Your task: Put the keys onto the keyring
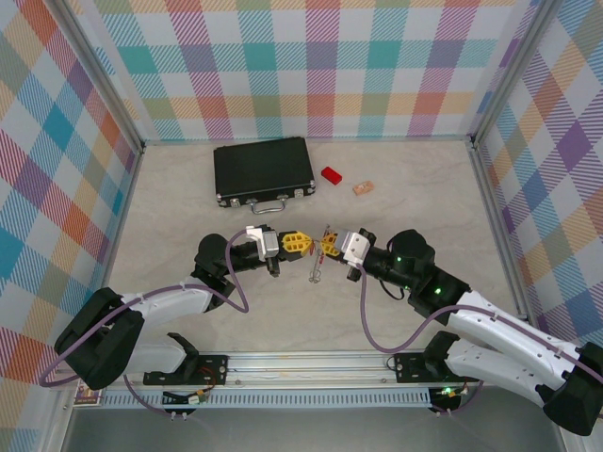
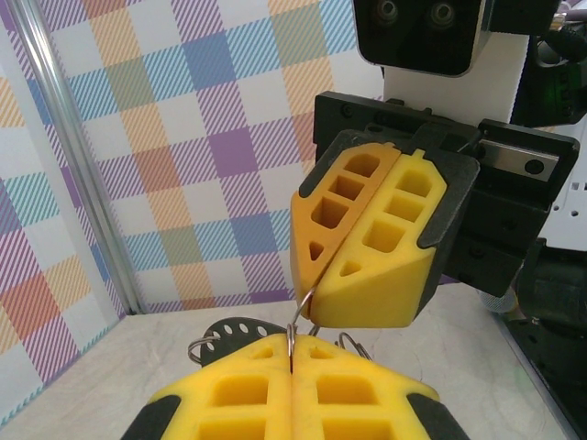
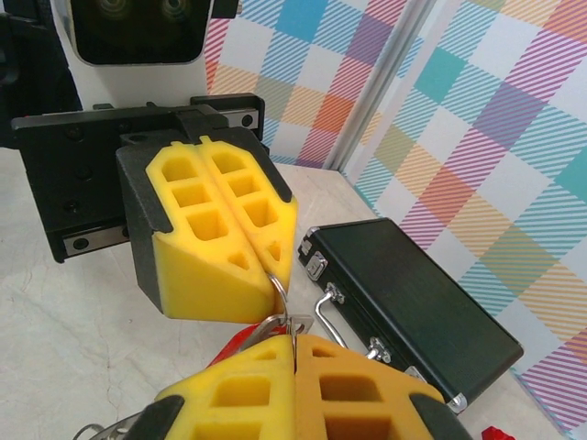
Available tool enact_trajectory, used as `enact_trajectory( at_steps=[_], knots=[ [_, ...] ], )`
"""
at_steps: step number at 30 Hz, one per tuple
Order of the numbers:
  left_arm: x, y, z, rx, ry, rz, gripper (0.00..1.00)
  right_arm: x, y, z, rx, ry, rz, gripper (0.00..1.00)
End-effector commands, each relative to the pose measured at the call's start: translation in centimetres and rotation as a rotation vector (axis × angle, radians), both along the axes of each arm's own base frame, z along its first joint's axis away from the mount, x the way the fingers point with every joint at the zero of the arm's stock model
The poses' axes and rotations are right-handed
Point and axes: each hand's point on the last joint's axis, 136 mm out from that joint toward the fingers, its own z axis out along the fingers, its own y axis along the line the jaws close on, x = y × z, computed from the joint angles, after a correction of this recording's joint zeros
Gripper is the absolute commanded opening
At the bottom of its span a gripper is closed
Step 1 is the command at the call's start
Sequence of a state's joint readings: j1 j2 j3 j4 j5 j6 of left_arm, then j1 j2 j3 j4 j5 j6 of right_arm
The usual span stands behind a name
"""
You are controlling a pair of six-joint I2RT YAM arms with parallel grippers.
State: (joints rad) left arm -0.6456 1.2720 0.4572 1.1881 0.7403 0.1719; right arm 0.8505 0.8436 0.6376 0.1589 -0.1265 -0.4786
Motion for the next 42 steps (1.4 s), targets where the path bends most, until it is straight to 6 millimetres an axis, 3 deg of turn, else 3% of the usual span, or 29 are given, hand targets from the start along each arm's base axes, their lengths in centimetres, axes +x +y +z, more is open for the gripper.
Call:
enact_trajectory(
  at_steps=[1, 24, 42],
  knots=[
    [-0.6, 0.0, 2.3, -0.045, -0.067, -0.017, 0.0, -0.4, 0.3, 1.5, 0.03, -0.018, 0.034, 0.0],
    [-0.6, -0.1, 1.6, -0.001, -0.079, -0.008, 0.0, 0.4, -0.1, 2.1, 0.041, 0.0, -0.005, 0.0],
    [-0.4, -0.1, 1.2, 0.033, -0.084, 0.007, 0.0, 0.0, 0.5, 1.1, 0.007, 0.024, 0.043, 0.0]
  ],
)
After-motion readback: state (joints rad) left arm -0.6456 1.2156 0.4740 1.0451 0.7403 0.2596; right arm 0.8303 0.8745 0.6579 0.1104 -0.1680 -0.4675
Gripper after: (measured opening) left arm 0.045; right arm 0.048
